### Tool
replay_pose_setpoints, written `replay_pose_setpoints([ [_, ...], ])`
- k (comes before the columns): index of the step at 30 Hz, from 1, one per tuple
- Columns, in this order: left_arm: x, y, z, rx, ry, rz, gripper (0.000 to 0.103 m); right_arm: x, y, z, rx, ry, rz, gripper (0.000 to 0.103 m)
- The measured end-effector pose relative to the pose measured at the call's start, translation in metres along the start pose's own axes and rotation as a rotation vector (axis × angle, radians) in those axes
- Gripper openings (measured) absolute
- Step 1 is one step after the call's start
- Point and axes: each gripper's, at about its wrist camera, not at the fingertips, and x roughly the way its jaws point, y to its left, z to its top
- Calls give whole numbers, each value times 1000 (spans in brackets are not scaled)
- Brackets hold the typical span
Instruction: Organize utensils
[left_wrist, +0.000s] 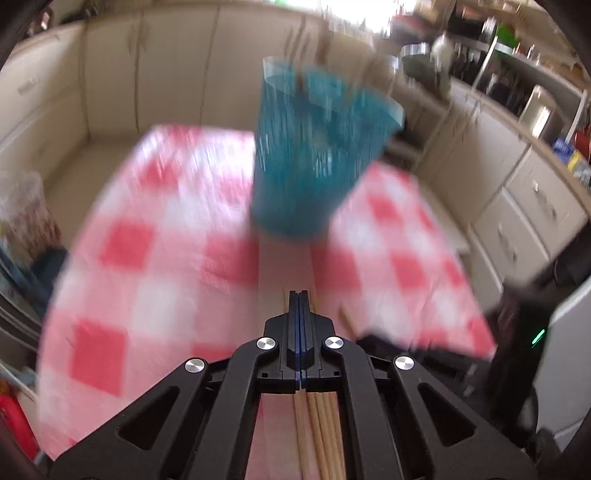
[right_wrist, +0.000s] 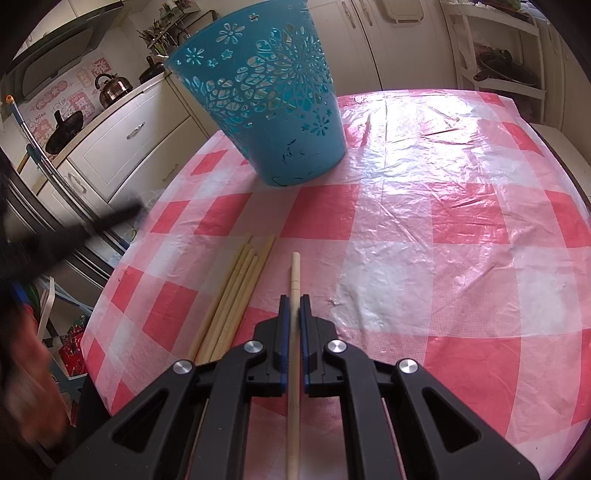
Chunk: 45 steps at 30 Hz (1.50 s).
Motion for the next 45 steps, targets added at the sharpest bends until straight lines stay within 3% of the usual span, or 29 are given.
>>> replay_pose_setpoints([
  [3,29,-10,-15,79,101,72,0,0,0,0,0,-1,-1,6],
  [9,40,-14,-17,114,124,141,1,0,0,0,0,-1,0,6],
  [10,44,-14,-18,112,151,136,2,0,0,0,0,0,1,6],
  [16,30,-13,-13,67,120,107,5,0,0,0,4,0,5,6],
  [22,36,-14,-15,62,147,89,7,-1,0,0,3,0,4,6],
  [30,41,-12,-17,56,152,114,9,-1,-1,1,4,0,5,6],
  [35,50,-19,-9,109,161,150,6,-1,0,1,5,1,5,6],
  [37,50,-22,-6,125,175,123,4,-2,-1,1,6,0,8,6],
  [39,34,-26,-4,137,137,100,4,-2,-1,1,8,1,10,6],
  [42,-24,-32,11,106,13,-31,4,-2,-1,0,10,1,12,6],
  [43,-54,-36,21,110,-59,-85,4,-2,-1,0,10,1,12,6],
  [45,-99,-45,48,143,-201,-94,4,-2,-2,0,10,1,12,6],
])
